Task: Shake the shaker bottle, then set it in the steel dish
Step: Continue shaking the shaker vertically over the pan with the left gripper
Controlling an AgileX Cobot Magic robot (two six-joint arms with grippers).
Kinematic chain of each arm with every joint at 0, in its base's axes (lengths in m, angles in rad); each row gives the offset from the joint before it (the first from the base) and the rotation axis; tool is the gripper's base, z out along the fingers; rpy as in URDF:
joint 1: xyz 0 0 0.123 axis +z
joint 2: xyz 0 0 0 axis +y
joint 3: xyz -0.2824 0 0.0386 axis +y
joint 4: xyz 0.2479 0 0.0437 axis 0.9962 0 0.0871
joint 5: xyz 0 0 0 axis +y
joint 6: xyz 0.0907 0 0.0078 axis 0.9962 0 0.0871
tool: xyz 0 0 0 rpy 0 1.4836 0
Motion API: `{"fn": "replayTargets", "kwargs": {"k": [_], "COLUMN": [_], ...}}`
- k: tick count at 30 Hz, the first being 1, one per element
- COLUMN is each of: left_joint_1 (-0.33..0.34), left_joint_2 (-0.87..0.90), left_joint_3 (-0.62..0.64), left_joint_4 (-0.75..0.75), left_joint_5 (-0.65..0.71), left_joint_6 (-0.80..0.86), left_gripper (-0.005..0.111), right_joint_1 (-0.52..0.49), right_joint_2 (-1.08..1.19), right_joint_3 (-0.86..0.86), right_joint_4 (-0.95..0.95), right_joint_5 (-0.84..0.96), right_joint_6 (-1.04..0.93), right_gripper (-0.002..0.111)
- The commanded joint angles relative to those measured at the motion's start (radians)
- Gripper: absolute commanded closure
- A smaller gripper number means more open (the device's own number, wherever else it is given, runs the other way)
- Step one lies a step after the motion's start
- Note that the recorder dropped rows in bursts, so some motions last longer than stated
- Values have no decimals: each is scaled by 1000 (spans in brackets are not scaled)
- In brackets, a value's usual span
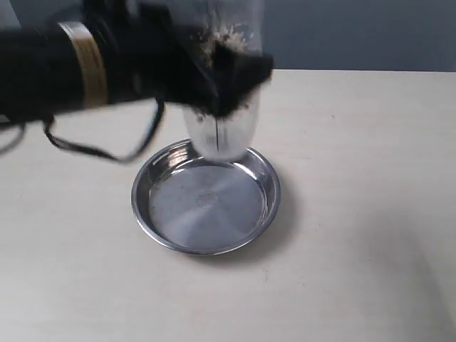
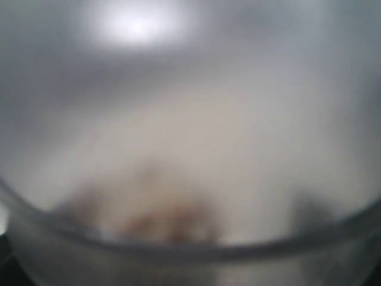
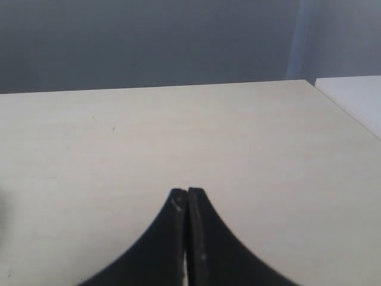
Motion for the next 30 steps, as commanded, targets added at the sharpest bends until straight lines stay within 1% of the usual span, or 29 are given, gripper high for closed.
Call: {"fn": "replayTargets", "kwargs": {"k": [1,2,3,4,5,7,8,9,11,13,14,15,17,18,19,21,23,24,25,27,28,29,30], "left_joint_1": [-26,-26,-26,-26,-28,-28,-28,-28,-28,-28,-28,-28,-33,-33,-33,-33,-33,-33,-38,-43,-43,-43,-43], "left_joint_2": [-8,-65,-94,-101,-84,11,47,46,-50,-128,-133,-111,-7,34,49,-39,-131,-144,-134,-33,12,14,-27], "left_joint_3": [-46,-103,-132,-132,-95,-3,16,6,-72,-140,-132,-97,35,72,72,2,-91,-100,-76,45,82,63,35], "left_joint_4": [40,40,31,-4,-34,-45,-45,-45,-41,-33,-63,-94,-122,-122,-118,-115,-62,-65,-89,-94,-94,-98,-85], "left_joint_5": [51,86,118,131,126,103,103,109,105,123,143,151,148,146,155,159,162,168,168,155,153,140,103], "left_joint_6": [32,71,82,72,69,69,69,67,77,137,132,113,110,110,110,116,161,149,116,66,54,-41,-46], "left_gripper": [106,106,106,106,106,106,106,106,106,106,106,106,106,106,106,106,106,106,106,106,106,106,106], "right_joint_1": [-3,-3,-3,-3,-3,-3,-3,-3,-3,-3,-3,-3,-3,-3,-3,-3,-3,-3,-3,-3,-3,-3,-3], "right_joint_2": [-5,-5,-5,-5,-5,-5,-5,-5,-5,-5,-5,-5,-5,-5,-5,-5,-5,-5,-5,-5,-5,-5,-5], "right_joint_3": [1,1,1,1,1,1,1,1,1,1,1,1,1,1,1,1,1,1,1,1,1,1,1], "right_joint_4": [-1,-1,-1,-1,-1,-1,-1,-1,-1,-1,-1,-1,-1,-1,-1,-1,-1,-1,-1,-1,-1,-1,-1], "right_joint_5": [-12,-12,-12,-12,-12,-12,-12,-12,-12,-12,-12,-12,-12,-12,-12,-12,-12,-12,-12,-12,-12,-12,-12], "right_joint_6": [-2,-2,-2,-2,-2,-2,-2,-2,-2,-2,-2,-2,-2,-2,-2,-2,-2,-2,-2,-2,-2,-2,-2], "right_gripper": [109,109,109,109,109,109,109,109,109,109,109,109,109,109,109,109,109,109,109,109,109,109,109]}}
